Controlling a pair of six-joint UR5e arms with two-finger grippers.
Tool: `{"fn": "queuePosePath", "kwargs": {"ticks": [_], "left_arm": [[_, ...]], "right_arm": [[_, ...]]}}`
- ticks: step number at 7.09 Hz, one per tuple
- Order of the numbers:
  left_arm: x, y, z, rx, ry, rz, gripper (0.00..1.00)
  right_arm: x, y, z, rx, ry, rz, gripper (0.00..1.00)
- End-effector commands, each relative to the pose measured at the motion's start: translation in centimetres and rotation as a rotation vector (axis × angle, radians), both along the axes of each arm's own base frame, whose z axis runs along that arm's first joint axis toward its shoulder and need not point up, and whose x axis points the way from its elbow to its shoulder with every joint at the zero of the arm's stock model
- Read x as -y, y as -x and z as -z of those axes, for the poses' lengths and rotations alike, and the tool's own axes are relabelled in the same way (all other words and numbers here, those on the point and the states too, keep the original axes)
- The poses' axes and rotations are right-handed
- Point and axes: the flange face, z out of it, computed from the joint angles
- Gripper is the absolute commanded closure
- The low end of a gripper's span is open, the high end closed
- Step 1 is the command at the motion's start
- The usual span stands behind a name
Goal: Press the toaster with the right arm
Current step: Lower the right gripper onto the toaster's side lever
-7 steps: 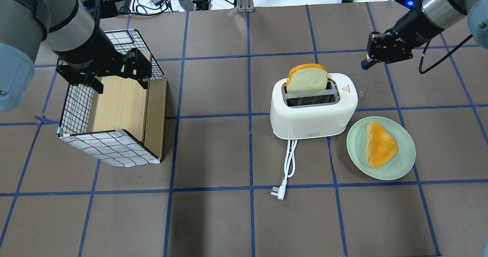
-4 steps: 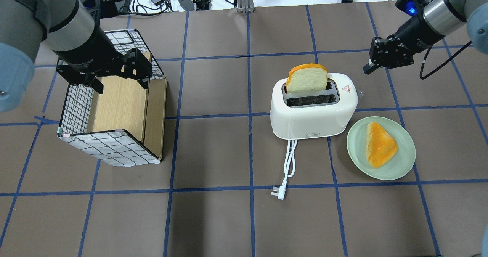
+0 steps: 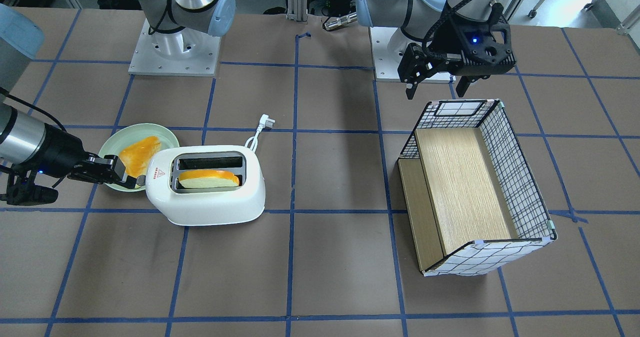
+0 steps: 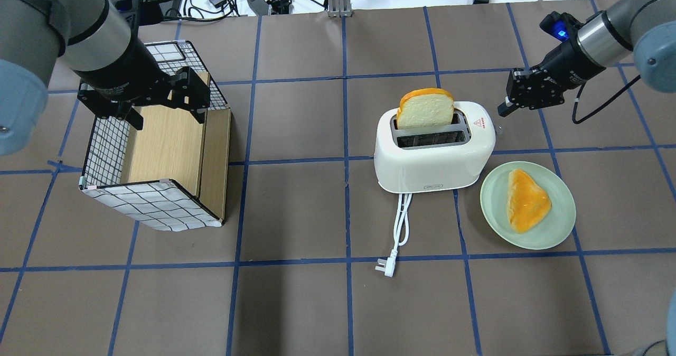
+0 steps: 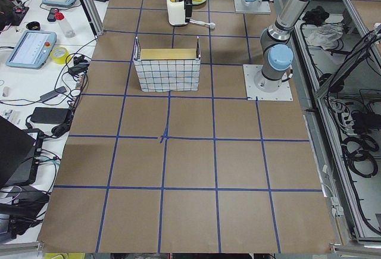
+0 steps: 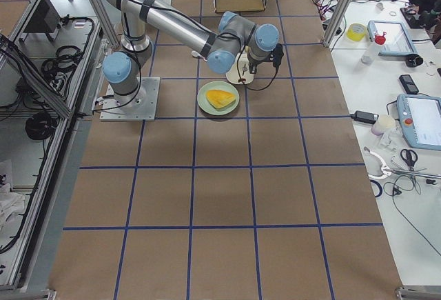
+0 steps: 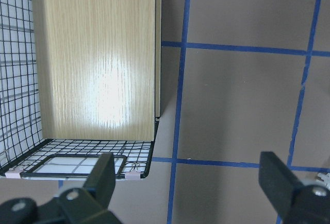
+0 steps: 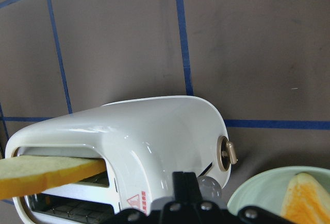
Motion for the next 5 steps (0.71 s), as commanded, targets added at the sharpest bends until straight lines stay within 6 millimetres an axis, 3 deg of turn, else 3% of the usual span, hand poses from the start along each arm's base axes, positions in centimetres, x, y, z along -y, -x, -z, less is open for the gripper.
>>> {"fn": "queuePosePath", "kwargs": {"ticks": [1,5], "left_arm": [[0.0,0.0,0.0,0.0,0.0,0.0,0.0],[0.0,0.0,0.0,0.0,0.0,0.0,0.0]], "right_arm": [[-0.34,0.01,1.09,0.009,-0.019,-0.002,1.0],[-0.6,-0.09,1.65,0.015,-0.017,-0.027,1.0]]}}
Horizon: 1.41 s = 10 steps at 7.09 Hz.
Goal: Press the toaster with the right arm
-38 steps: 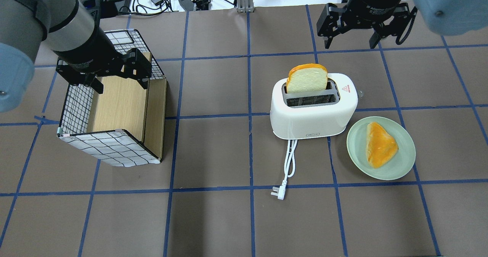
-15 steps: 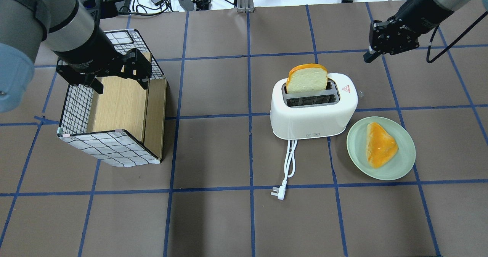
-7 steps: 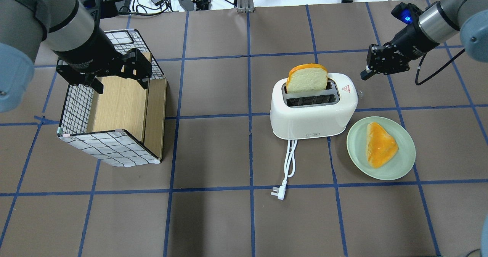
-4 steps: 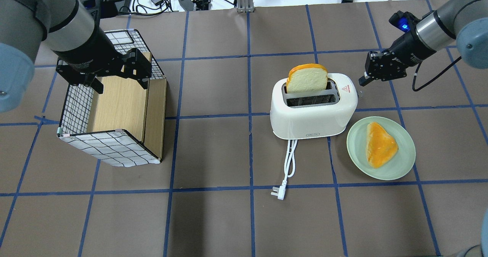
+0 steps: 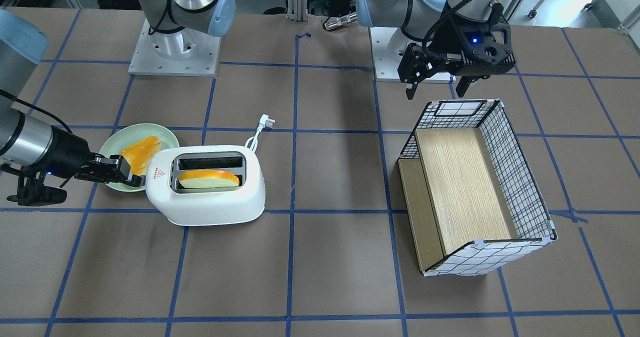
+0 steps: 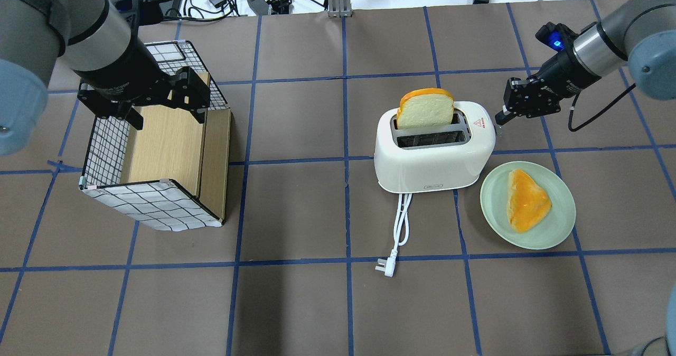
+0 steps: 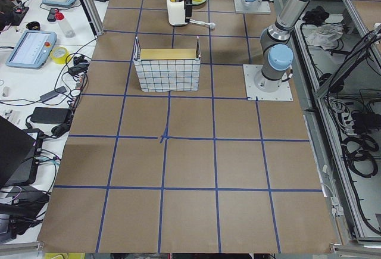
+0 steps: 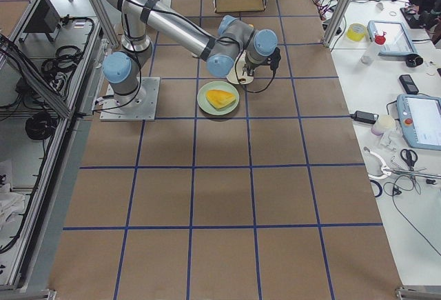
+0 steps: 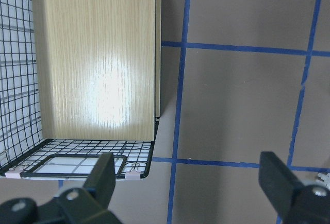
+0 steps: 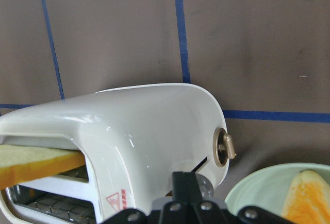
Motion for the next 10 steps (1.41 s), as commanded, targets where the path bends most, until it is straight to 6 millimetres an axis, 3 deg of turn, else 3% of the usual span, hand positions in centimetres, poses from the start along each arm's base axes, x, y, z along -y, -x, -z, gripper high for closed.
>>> {"fn": "queuePosePath", "kwargs": {"ticks": [1,10], "left_arm": [[0.0,0.0,0.0,0.0,0.0,0.0,0.0],[0.0,0.0,0.0,0.0,0.0,0.0,0.0]], "right_arm": [[-0.2,-0.1,0.5,0.005,-0.004,-0.01,1.0],[0.4,0.2,2.8,0.014,-0.001,-0.046,1.0]]}}
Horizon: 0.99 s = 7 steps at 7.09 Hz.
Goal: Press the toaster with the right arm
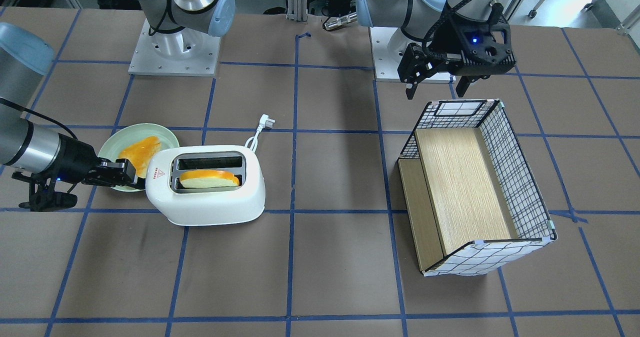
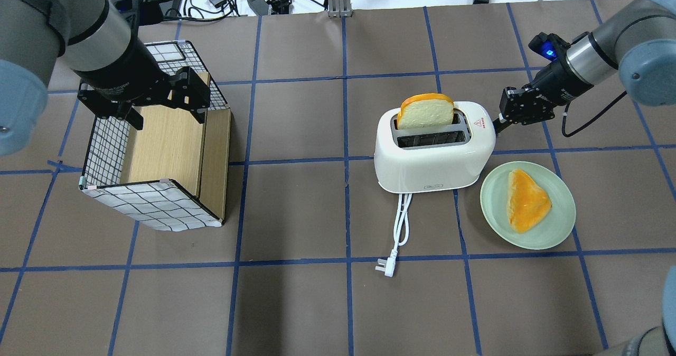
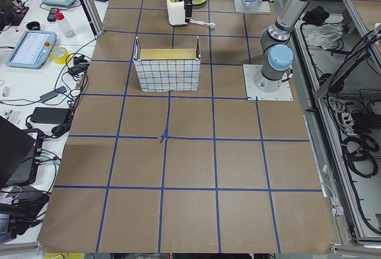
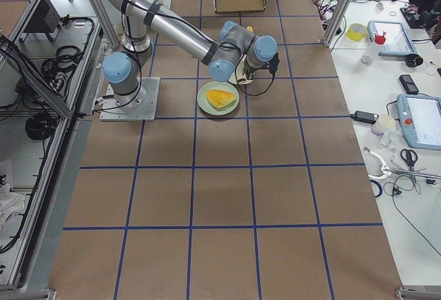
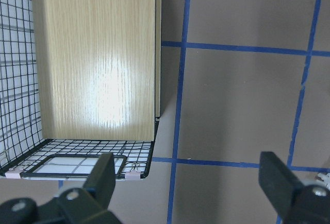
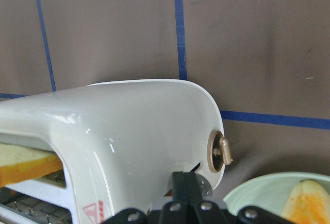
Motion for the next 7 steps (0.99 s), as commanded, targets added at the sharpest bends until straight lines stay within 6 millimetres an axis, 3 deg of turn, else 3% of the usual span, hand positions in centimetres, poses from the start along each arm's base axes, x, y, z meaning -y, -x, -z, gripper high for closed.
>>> {"fn": "queuePosePath", "kwargs": {"ticks": [1,5,7], "left_arm": [[0.0,0.0,0.0,0.001,0.0,0.0,0.0],[0.0,0.0,0.0,0.001,0.0,0.0,0.0],[0.0,0.0,0.0,-0.001,0.0,0.0,0.0]], "right_arm": [[0.3,0.1,0.6,0.0,0.001,-0.002,1.0],[-0.1,0.0,2.7,-0.005,0.01,-0.009,1.0],[-0.1,0.0,2.6,-0.005,0.01,-0.002,1.0]]}}
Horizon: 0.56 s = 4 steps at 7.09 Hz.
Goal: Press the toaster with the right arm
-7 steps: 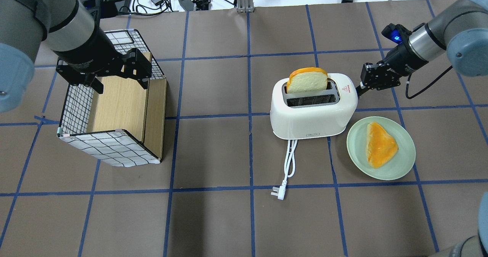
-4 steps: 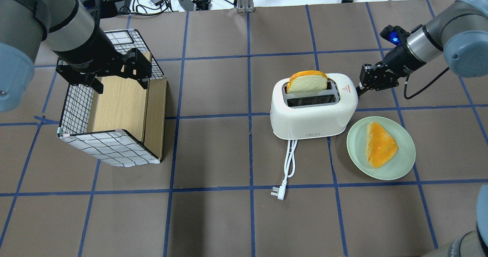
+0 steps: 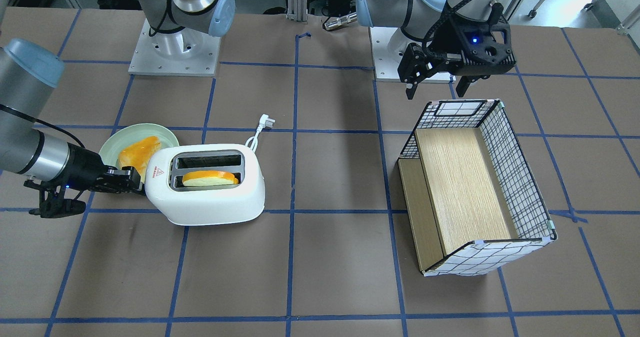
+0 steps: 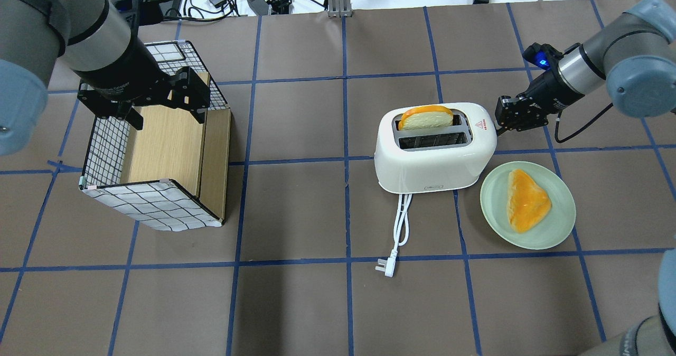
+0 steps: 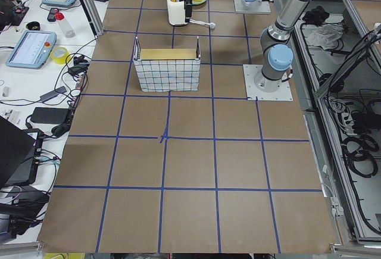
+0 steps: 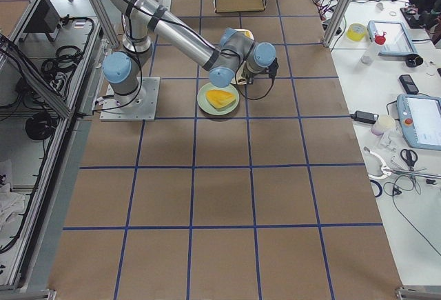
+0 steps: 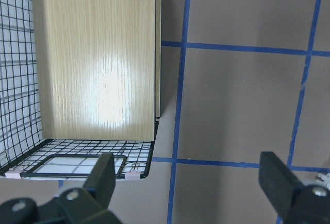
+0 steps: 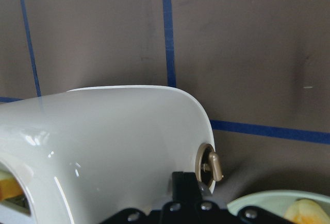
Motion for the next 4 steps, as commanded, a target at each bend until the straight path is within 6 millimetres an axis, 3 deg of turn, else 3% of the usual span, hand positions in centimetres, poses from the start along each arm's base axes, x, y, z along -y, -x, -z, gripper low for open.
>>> {"fn": "queuePosePath", "kwargs": {"ticks": [1,3,4], "left_arm": [[0.0,0.0,0.0,0.0,0.0,0.0,0.0],[0.0,0.0,0.0,0.0,0.0,0.0,0.0],[0.0,0.0,0.0,0.0,0.0,0.0,0.0]], "right_arm": [[-0.1,0.0,-0.2,-0.003,-0.001,0.01,1.0],[0.2,0.2,-1.5,-0.027,0.0,0.033,1.0],[-0.3,0.0,-3.4,-0.04,0.015,0.048,1.0]]}}
